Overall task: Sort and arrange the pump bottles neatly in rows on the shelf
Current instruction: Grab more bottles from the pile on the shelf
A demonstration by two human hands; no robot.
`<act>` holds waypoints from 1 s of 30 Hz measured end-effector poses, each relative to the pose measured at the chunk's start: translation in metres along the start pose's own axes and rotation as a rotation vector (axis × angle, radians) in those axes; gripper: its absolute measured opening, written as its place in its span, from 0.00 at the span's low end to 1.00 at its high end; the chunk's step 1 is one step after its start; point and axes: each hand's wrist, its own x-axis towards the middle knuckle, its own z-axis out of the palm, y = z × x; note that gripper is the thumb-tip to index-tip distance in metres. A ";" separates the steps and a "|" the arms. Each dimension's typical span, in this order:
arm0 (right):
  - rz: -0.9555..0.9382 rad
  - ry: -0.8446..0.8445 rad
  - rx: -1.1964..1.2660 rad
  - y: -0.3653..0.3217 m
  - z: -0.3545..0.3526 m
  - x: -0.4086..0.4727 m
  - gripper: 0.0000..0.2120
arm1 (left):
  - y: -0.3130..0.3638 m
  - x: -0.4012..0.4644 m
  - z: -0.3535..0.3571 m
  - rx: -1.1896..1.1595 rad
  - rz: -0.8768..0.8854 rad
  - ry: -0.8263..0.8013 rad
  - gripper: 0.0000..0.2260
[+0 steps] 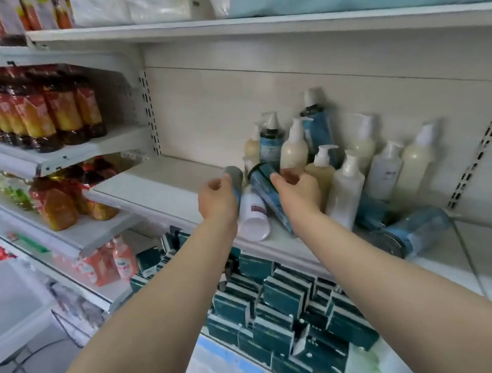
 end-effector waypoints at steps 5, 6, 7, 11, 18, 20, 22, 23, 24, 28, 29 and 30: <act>-0.083 0.100 -0.291 0.003 0.009 0.006 0.13 | 0.000 0.019 0.014 0.054 -0.010 -0.144 0.12; -0.065 0.111 -0.384 0.006 0.011 0.007 0.15 | -0.001 0.021 0.015 0.070 -0.004 -0.169 0.12; -0.039 0.118 -0.476 0.009 0.013 0.007 0.17 | -0.002 0.024 0.015 0.082 0.009 -0.189 0.11; 0.026 0.098 -0.754 0.015 0.017 0.007 0.23 | -0.006 0.035 0.017 0.087 0.036 -0.266 0.14; 0.228 0.172 -0.756 0.007 0.021 -0.005 0.27 | -0.009 0.042 0.014 0.058 0.014 -0.423 0.11; 0.198 0.228 -0.698 0.007 0.025 -0.012 0.32 | -0.007 0.041 0.016 0.014 -0.011 -0.508 0.09; 0.123 0.269 -0.674 0.004 0.030 -0.019 0.33 | -0.002 0.036 0.017 -0.057 -0.062 -0.591 0.12; 0.080 0.283 -0.670 0.002 0.032 -0.023 0.31 | 0.001 0.034 0.017 -0.108 -0.097 -0.628 0.15; 0.039 0.295 -0.678 -0.002 0.033 -0.028 0.29 | 0.003 0.032 0.018 -0.146 -0.124 -0.659 0.18; -0.074 0.326 -0.717 -0.010 0.037 -0.045 0.28 | 0.010 0.029 0.019 -0.209 -0.166 -0.753 0.24; -0.085 0.308 -0.702 -0.010 0.037 -0.049 0.28 | 0.010 0.030 0.019 -0.203 -0.173 -0.756 0.26; -0.092 0.283 -0.681 -0.011 0.038 -0.052 0.28 | 0.009 0.032 0.019 -0.184 -0.175 -0.751 0.27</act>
